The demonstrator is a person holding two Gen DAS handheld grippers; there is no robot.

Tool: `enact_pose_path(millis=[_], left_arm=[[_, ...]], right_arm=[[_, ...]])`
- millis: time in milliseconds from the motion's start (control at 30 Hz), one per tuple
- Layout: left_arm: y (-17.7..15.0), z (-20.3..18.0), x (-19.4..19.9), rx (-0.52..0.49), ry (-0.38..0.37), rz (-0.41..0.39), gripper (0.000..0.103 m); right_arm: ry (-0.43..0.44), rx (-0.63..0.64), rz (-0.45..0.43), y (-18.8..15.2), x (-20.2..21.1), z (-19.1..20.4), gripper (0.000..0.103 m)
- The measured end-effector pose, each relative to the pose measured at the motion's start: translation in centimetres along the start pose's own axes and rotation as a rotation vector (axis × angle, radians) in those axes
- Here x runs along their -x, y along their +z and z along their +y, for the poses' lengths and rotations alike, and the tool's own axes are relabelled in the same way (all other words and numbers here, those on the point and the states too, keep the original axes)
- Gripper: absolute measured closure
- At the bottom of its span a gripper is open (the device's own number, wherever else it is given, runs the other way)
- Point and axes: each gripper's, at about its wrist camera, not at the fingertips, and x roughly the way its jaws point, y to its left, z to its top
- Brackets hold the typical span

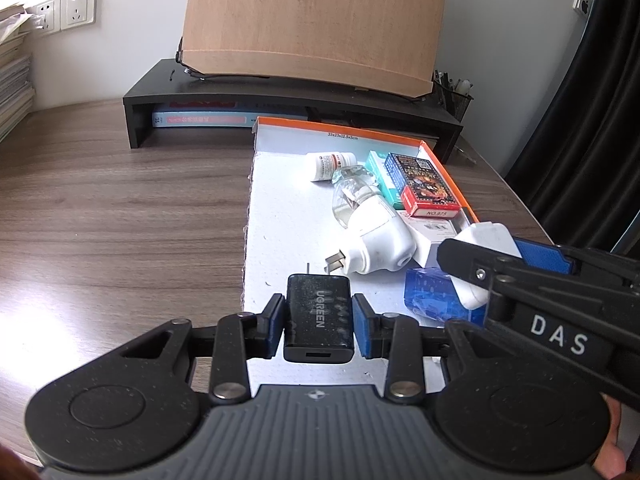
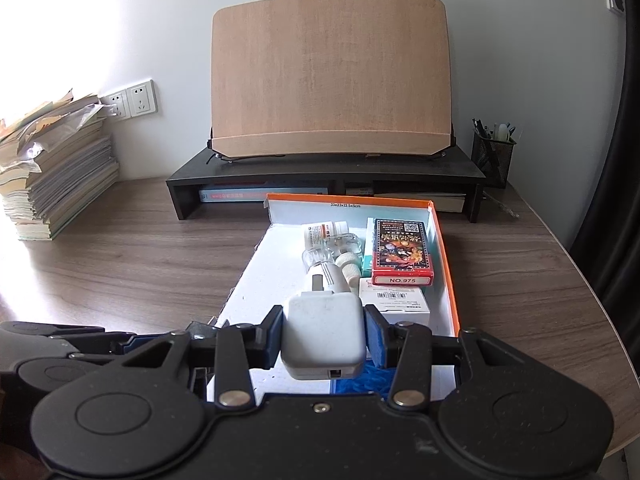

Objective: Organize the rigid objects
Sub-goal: 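Lower both chargers into the tray and open both tools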

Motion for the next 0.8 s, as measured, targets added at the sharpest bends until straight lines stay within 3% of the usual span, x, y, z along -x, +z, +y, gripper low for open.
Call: enact_pose_path(millis=[367, 800], left_arm=[[-0.1, -0.3, -0.7, 0.001, -0.009, 0.017, 0.067], [-0.2, -0.5, -2.0, 0.003, -0.031, 0.037, 0.067]], right_arm=[[0.013, 0.016, 0.014, 0.2, -0.7, 0.2, 0.050], [-0.022, -0.017, -0.089, 0.7, 1.9, -1.4, 0.043]])
